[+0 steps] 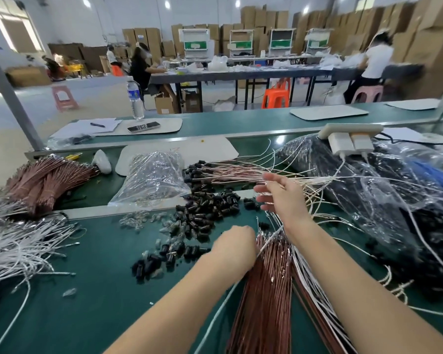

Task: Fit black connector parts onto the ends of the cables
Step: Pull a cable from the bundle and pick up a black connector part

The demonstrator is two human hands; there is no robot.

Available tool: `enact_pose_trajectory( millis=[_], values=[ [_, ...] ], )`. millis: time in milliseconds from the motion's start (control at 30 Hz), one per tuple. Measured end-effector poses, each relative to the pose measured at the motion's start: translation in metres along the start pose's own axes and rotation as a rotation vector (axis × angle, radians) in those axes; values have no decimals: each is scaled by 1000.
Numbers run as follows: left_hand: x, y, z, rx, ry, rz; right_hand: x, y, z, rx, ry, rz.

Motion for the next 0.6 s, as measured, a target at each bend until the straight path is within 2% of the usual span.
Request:
enact_pose_trajectory(
  millis=[200, 267, 433, 533, 600],
  values=[
    [-28, 1, -4, 14, -49, 43, -1, 12, 0, 20, 31, 26],
    [-27, -3, -4, 21, 7, 53, -4, 14, 1, 20, 40, 31],
    [7, -9, -5, -50, 406, 45, -13, 18, 11, -85, 158, 146],
    [31, -6, 0, -85, 747, 92, -19, 19, 13, -141, 250, 216],
    [44, -2, 8, -170, 980, 137, -24, 18, 10, -130, 318, 242]
  ],
)
Point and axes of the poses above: each hand's wrist, its own y-axis away from the middle knuckle, its own z-axis out of the back of the hand, x = y × z, the point moved 2 cm from there along -y, towards the middle knuckle, and after that the axes turned 8 degrees about -y, right-handed, at the moved point
